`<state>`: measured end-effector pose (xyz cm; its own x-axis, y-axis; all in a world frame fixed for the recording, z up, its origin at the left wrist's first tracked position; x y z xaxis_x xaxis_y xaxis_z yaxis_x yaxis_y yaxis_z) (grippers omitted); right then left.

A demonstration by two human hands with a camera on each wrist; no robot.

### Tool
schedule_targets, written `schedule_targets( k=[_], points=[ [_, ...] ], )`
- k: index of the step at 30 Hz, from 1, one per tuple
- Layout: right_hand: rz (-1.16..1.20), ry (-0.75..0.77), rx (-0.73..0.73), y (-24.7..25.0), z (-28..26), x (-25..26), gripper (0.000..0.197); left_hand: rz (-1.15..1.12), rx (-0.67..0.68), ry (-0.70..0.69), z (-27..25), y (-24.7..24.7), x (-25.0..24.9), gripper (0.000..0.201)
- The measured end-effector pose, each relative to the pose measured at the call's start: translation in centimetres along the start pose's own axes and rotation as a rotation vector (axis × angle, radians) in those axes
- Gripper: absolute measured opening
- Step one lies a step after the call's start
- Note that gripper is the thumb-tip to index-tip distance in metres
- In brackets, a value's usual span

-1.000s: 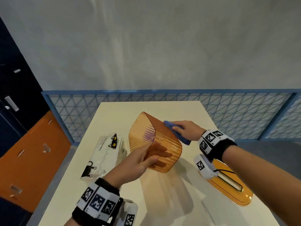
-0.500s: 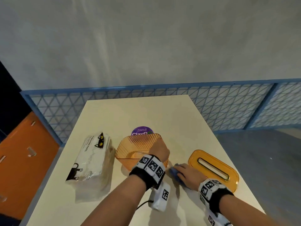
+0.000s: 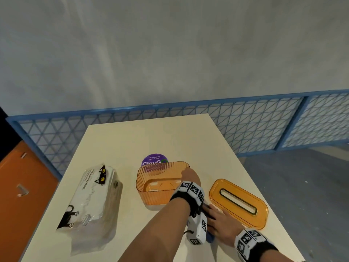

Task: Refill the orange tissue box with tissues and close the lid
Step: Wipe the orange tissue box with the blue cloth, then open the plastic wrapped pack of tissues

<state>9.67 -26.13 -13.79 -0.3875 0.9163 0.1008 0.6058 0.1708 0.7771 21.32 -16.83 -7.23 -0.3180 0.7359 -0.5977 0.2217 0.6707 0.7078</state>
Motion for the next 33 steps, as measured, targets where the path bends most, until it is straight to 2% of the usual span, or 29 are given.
schedule_targets(
  k=[1,3,6,7,10,13,17,19,21,23,26,28,33],
  points=[
    [0.009,-0.010,0.008,-0.1,0.0,0.0,0.053,-0.069,0.026,0.067,0.3,-0.3,0.6,0.040],
    [0.015,-0.013,0.024,-0.2,0.2,0.0,0.055,0.094,0.048,-0.040,0.8,-0.5,-0.6,0.041],
    [-0.008,0.031,0.063,0.2,0.2,0.1,0.107,-0.015,0.017,-0.027,0.9,0.3,-0.8,0.044],
    [-0.018,0.043,0.069,0.5,0.2,0.1,0.107,-0.072,0.006,-0.027,0.7,0.7,-0.7,0.048],
    [0.046,0.092,-0.017,3.0,-0.1,0.6,0.052,-0.172,-0.016,-0.071,0.1,2.6,-0.5,0.058],
    [0.169,0.129,-0.218,7.9,-0.6,0.9,0.041,-0.247,-0.104,-0.184,-1.2,7.2,0.5,0.054],
    [0.220,0.174,-0.438,14.9,-1.0,3.9,0.034,-0.209,-0.365,-0.299,-4.1,15.9,6.4,0.045],
    [0.289,0.236,-0.500,17.5,-0.4,7.0,0.032,-0.095,-0.478,-0.292,-5.5,19.2,11.1,0.043],
    [0.414,0.304,-0.520,19.2,0.6,10.5,0.030,0.077,-0.477,-0.175,-6.3,20.9,16.4,0.050],
    [0.502,0.357,-0.494,19.7,2.1,14.2,0.028,0.236,-0.369,-0.027,-7.3,20.9,21.6,0.068],
    [0.630,0.364,-0.340,17.9,5.4,19.2,0.029,0.325,-0.156,0.041,-9.3,19.1,26.7,0.101],
    [0.715,0.306,-0.241,16.0,7.4,21.4,0.029,0.340,-0.137,0.056,-10.3,18.6,28.5,0.098],
    [0.836,0.131,-0.147,13.0,11.0,23.9,0.030,0.265,-0.292,0.009,-11.5,19.5,28.9,0.063]
  ],
)
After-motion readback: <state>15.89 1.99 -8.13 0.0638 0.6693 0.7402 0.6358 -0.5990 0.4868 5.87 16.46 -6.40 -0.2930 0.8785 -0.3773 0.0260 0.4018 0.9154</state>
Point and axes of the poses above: each hand's wrist, its own z-axis towards the middle knuckle, its own y-axis out of the back of the hand, x = y × z, the point moved 10 cm from there along z, towards the middle knuckle, and after that the axes turned 1 degree about -z, right-handed, at the moved point
